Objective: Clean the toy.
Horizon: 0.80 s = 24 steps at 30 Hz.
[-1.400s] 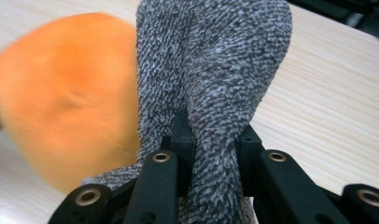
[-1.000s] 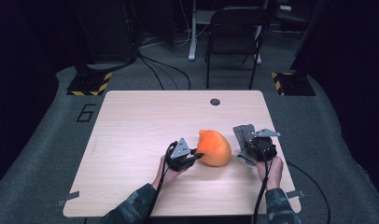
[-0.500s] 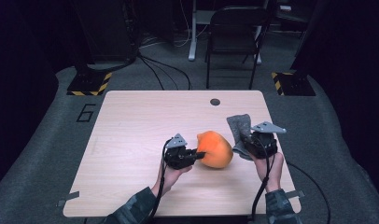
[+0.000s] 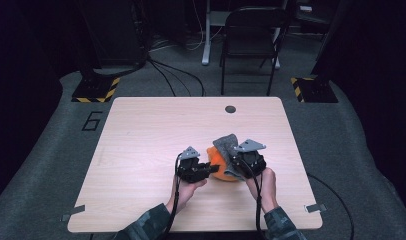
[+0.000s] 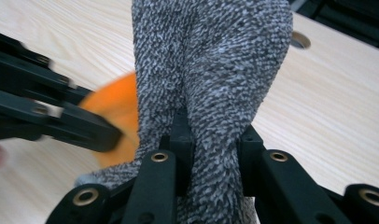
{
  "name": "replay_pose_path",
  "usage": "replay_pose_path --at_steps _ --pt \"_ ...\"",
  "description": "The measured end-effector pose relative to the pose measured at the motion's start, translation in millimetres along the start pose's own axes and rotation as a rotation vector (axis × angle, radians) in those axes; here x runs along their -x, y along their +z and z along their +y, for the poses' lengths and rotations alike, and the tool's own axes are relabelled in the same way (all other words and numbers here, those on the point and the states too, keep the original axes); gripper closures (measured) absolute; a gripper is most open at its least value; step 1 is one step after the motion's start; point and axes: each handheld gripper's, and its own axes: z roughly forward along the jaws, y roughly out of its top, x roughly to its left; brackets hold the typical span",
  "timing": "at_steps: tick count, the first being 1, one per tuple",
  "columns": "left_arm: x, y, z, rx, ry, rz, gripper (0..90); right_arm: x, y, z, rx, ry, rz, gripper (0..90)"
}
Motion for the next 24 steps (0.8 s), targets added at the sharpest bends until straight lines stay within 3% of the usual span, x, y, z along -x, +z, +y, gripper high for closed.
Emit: replay_pose_path --at_steps 5,10,13,18,21,24 --pt "1.4 2.2 -0.3 -0.015 0.015 -0.005 75.8 24.4 7.7 -13.7 -0.042 0.076 -0.023 75.0" --pt "3.6 3.0 -0.4 -0.016 0.035 0.004 75.5 47.4 24.2 -35.3 -0.136 0.148 -0.064 75.1" --pt "2.9 2.6 0.0 -0.014 0.032 0.005 75.5 55.0 36.5 -48.0 -0.191 0.145 -0.086 75.1" --pt "-0.6 1.9 0.7 -0.009 0.015 -0.002 75.4 62.9 52.9 -59.3 -0.265 0.149 -0.083 74.8" --pt "-2.1 1.3 1.6 -0.003 0.009 0.002 75.3 66.7 42.0 -53.6 -0.240 0.164 -0.103 74.7" --pt "-2.1 1.0 1.3 -0.004 0.013 0.004 75.2 63.9 11.4 -34.7 -0.134 0.160 -0.112 74.7"
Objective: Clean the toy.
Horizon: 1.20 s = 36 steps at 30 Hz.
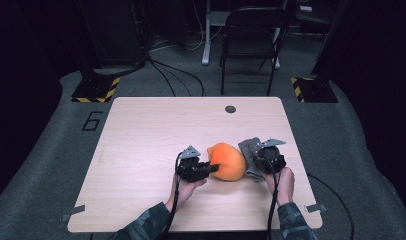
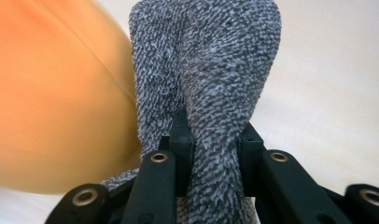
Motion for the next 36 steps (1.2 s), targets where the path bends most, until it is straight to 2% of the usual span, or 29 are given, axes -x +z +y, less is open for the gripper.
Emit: replay_pose_path --at_steps 3,5,7,8,10,11,14,16,21,23,26,27,29,30,32,35,36 --pt "0.0 0.8 0.1 0.005 0.001 -0.001 75.1 -11.2 -32.7 15.7 0.119 -0.027 0.024 74.7" --pt "-0.3 0.4 -0.5 0.002 0.000 -0.001 75.0 -22.5 -41.0 21.2 0.142 -0.052 0.062 74.7" --pt "-0.4 0.1 -0.4 -0.001 -0.002 -0.001 74.8 -36.1 -35.1 21.3 0.119 -0.098 0.062 74.8" --pt "-0.1 0.4 -0.2 -0.001 0.001 0.001 74.7 -41.8 -28.9 19.5 0.082 -0.115 0.057 74.9" --pt "0.4 1.2 -1.4 -0.011 0.012 0.008 74.0 -48.3 -11.5 13.1 0.046 -0.149 0.026 75.6" --pt "-0.3 1.7 -2.0 -0.013 0.015 0.009 73.5 -50.0 -5.9 10.0 0.029 -0.148 0.015 75.9" --pt "-2.5 2.0 -1.4 -0.018 0.026 0.011 70.6 -46.2 1.6 7.8 0.033 -0.138 0.038 76.1" --pt "-3.3 1.8 -1.2 -0.025 0.040 0.012 65.1 -45.1 3.7 7.3 0.039 -0.132 0.046 76.2" --pt "-3.8 -3.0 2.4 -0.025 0.105 0.025 47.3 -43.7 7.4 5.6 0.035 -0.138 0.046 76.2" --pt "-5.3 -9.4 5.0 -0.019 0.144 0.058 42.7 -43.0 8.0 6.4 0.032 -0.135 0.049 76.1" --pt "-13.5 -19.0 9.5 -0.013 0.138 0.046 36.4 -41.6 9.1 7.8 0.021 -0.116 0.055 76.2" --pt "-16.2 -20.7 10.3 -0.016 0.133 0.029 33.8 -39.7 10.5 8.0 0.031 -0.124 0.062 76.2" --pt "-20.3 -21.4 11.8 -0.033 0.139 0.010 29.8 -38.3 11.2 7.8 0.028 -0.109 0.064 76.2" --pt "-21.4 -20.9 12.4 -0.037 0.152 -0.011 27.3 -37.6 11.2 7.2 0.028 -0.103 0.064 76.2" --pt "-20.0 -19.4 12.9 -0.050 0.189 -0.012 25.0 -37.1 11.3 6.4 0.026 -0.098 0.066 76.1" --pt "-14.0 -15.4 12.9 -0.072 0.298 -0.008 21.8 -36.6 12.4 7.4 0.028 -0.106 0.062 76.2" --pt "-12.3 -13.4 12.7 -0.083 0.329 -0.023 20.9 -36.6 13.0 7.9 0.028 -0.105 0.067 76.2"
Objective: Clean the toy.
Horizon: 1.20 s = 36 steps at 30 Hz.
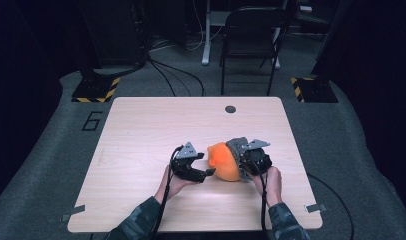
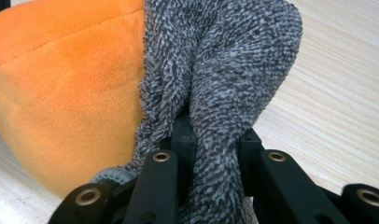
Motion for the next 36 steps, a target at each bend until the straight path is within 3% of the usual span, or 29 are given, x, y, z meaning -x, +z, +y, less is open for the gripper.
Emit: replay_pose_path --at_steps 5,8,10,11,17,19,22,26,28,32,36 --pt "5.7 13.1 -2.6 -0.044 0.191 0.009 24.3 0.8 0.3 -1.2 0.006 -0.001 0.001 76.2" --pt "8.0 20.4 -6.0 -0.052 0.242 0.021 27.7 -1.6 -0.5 -1.8 0.004 -0.004 -0.009 76.2" --pt "10.2 22.7 -7.8 -0.061 0.292 0.066 33.5 -1.6 -0.2 -1.1 -0.001 -0.007 -0.010 76.2" --pt "10.6 23.4 -8.5 -0.058 0.305 0.066 35.8 -1.3 0.3 -0.9 -0.002 -0.008 -0.005 76.2" --pt "10.3 26.7 -12.2 -0.037 0.264 0.076 61.0 -2.7 -0.4 -3.4 0.002 0.006 -0.011 76.2" --pt "12.7 27.2 -12.7 -0.049 0.267 0.099 66.0 -2.5 -0.7 -3.7 0.005 -0.003 -0.009 76.1" --pt "11.9 25.9 -12.6 -0.047 0.248 0.102 71.3 0.4 -4.2 -1.0 0.016 -0.002 0.004 75.9" --pt "8.2 23.5 -14.6 -0.024 0.221 0.094 75.3 22.8 -20.9 -2.1 0.053 0.049 -0.017 75.7" --pt "7.9 23.3 -15.1 -0.019 0.213 0.094 76.2 38.5 -25.4 -9.3 0.053 0.085 -0.050 75.7" --pt "10.1 23.3 -16.2 0.005 0.226 0.105 78.0 60.8 -19.2 -25.4 0.001 0.157 -0.086 75.6" --pt "9.0 21.0 -15.3 0.037 0.190 0.094 79.4 70.6 -11.7 -30.9 -0.015 0.186 -0.088 75.6"
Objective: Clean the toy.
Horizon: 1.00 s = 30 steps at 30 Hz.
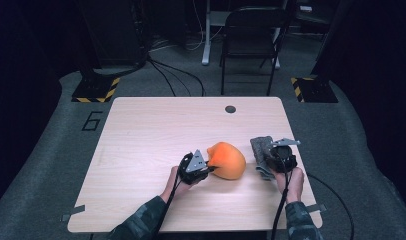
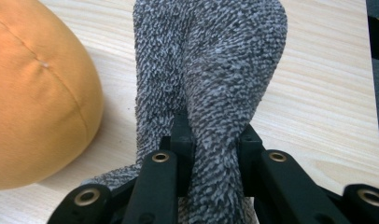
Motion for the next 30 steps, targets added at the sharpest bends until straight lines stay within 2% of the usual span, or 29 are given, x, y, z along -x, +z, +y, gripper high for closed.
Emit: replay_pose_path --at_steps 5,9,13,14,16,20,21,22,23,25,26,27,30 --pt "-1.1 -8.4 12.6 0.041 -0.112 -0.035 79.8 4.8 -6.3 0.5 0.026 0.011 -0.013 75.5" --pt "0.4 -18.7 27.1 0.051 -0.209 -0.054 79.6 6.6 -21.5 6.9 0.068 0.009 -0.011 75.5" --pt "-0.3 -28.5 38.5 0.041 -0.335 -0.057 79.5 -2.1 -44.9 19.4 0.127 -0.001 0.029 75.4" --pt "-1.2 -30.1 39.1 0.042 -0.379 -0.065 79.4 -6.7 -51.5 23.0 0.141 -0.009 0.036 75.4" --pt "-1.1 -30.3 39.6 0.036 -0.426 -0.069 79.4 -19.7 -64.4 29.5 0.174 -0.030 0.064 75.3" --pt "-0.2 -25.6 34.0 0.022 -0.481 -0.067 79.3 -58.3 -79.5 40.6 0.208 -0.115 0.116 75.2" --pt "0.0 -24.4 32.8 0.021 -0.489 -0.067 79.3 -72.3 -80.8 42.2 0.215 -0.144 0.132 75.1" --pt "0.2 -20.9 29.3 0.013 -0.500 -0.067 79.2 -80.3 -80.5 42.7 0.214 -0.162 0.137 75.2" --pt "0.8 -19.2 28.0 0.011 -0.509 -0.066 79.1 -96.5 -75.9 42.3 0.211 -0.194 0.153 75.1" --pt "1.8 -13.8 24.9 -0.001 -0.510 -0.070 79.1 -108.8 -65.5 39.7 0.193 -0.214 0.158 75.2" --pt "2.5 -11.3 23.8 -0.015 -0.503 -0.067 79.1 -114.0 -57.7 37.2 0.166 -0.223 0.156 75.1" --pt "3.4 -9.1 22.3 -0.025 -0.494 -0.058 79.0 -117.5 -49.4 34.2 0.146 -0.234 0.138 75.1" --pt "2.3 -6.2 19.3 -0.030 -0.492 -0.066 79.0 -114.2 -34.7 27.6 0.128 -0.249 0.101 75.2"
